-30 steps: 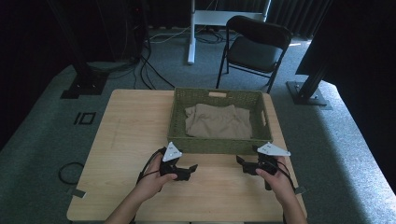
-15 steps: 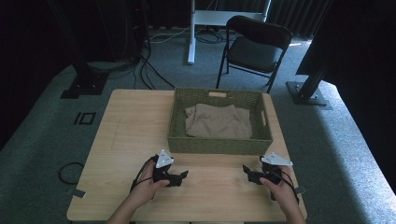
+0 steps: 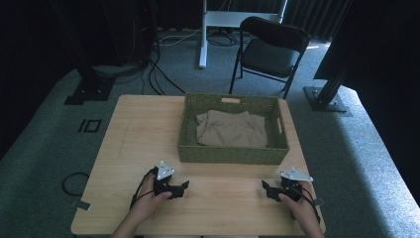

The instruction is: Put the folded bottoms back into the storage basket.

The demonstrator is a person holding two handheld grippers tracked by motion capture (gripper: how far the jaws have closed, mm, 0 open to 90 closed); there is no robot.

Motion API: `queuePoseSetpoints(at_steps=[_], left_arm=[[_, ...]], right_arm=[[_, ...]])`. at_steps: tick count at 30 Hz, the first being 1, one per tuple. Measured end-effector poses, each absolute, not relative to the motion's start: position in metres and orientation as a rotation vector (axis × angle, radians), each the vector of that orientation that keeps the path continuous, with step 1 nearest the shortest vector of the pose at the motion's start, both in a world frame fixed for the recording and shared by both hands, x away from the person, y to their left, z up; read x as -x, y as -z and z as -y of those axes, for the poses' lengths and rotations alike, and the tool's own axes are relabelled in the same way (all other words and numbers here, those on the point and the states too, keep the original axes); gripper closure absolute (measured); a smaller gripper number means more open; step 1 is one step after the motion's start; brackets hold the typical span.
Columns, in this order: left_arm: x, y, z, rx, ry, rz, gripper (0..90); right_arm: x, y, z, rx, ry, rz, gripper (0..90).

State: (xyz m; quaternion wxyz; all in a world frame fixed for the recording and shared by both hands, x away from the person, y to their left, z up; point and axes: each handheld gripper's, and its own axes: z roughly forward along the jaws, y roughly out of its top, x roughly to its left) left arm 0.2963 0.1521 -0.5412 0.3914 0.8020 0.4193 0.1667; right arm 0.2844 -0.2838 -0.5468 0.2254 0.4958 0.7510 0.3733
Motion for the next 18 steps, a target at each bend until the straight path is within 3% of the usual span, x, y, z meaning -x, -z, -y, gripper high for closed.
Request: queuePoseSetpoints(at_steps=[18], left_arm=[[-0.296, 0.546, -0.184, -2.02, -0.502, -1.179, 17.9]], right_arm=[[-0.283, 0.554, 0.298, -1.439, -0.934, -2.019, 14.2]])
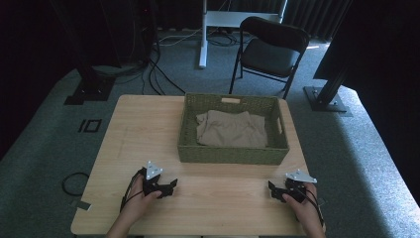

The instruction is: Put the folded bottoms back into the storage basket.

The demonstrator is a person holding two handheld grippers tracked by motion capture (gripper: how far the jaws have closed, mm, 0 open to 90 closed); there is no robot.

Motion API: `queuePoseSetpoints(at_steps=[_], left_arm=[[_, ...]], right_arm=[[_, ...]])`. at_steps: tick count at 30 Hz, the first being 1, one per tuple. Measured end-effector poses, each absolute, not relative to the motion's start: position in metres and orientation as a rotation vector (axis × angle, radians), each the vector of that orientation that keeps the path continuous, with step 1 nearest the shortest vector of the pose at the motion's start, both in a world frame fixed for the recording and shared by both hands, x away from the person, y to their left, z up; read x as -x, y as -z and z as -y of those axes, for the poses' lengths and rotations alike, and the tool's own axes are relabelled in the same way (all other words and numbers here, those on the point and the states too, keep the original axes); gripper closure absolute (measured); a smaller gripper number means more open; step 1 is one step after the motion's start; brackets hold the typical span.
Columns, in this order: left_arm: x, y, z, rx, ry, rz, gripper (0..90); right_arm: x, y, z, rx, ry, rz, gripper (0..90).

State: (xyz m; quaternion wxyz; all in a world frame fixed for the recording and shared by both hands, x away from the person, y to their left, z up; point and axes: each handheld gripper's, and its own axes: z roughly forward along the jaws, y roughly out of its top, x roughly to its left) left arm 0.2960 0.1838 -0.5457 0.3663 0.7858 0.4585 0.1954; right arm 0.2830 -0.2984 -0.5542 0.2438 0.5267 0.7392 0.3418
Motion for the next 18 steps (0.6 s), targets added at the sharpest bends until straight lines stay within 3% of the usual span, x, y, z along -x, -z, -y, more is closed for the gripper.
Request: queuePoseSetpoints(at_steps=[18], left_arm=[[-0.293, 0.553, -0.209, -2.018, -0.584, -1.348, 15.3]], right_arm=[[-0.285, 0.559, 0.299, -1.486, -0.893, -2.042, 12.2]])
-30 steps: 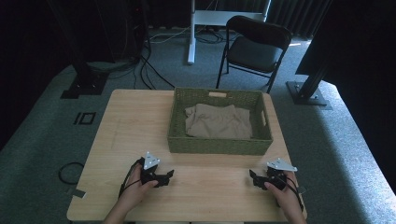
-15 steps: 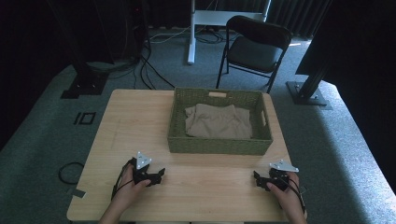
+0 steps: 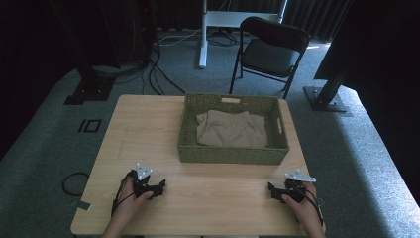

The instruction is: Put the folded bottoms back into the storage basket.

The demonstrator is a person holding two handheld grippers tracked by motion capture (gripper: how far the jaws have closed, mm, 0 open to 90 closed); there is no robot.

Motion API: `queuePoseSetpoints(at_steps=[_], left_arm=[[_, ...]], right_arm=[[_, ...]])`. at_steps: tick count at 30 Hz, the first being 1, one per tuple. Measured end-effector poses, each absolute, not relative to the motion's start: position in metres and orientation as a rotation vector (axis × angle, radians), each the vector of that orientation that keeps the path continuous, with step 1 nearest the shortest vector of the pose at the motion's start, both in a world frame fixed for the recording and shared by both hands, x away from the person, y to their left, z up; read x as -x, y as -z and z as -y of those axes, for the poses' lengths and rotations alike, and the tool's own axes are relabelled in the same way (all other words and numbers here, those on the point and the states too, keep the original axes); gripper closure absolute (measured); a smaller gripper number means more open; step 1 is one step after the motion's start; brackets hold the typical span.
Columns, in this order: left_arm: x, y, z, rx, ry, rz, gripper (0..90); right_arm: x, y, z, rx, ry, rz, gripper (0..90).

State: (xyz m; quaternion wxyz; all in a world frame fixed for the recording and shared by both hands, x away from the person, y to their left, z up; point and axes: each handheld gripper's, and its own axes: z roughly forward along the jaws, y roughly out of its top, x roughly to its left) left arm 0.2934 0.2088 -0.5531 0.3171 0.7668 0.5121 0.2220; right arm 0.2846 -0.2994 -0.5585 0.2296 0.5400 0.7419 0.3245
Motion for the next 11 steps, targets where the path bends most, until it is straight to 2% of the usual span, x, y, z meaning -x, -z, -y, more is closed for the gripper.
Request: queuePoseSetpoints(at_steps=[11], left_arm=[[-0.2943, 0.5534, -0.208, -2.013, -0.587, -1.37, 11.8]], right_arm=[[-0.2847, 0.5586, 0.2994, -1.486, -0.893, -2.041, 12.1]])
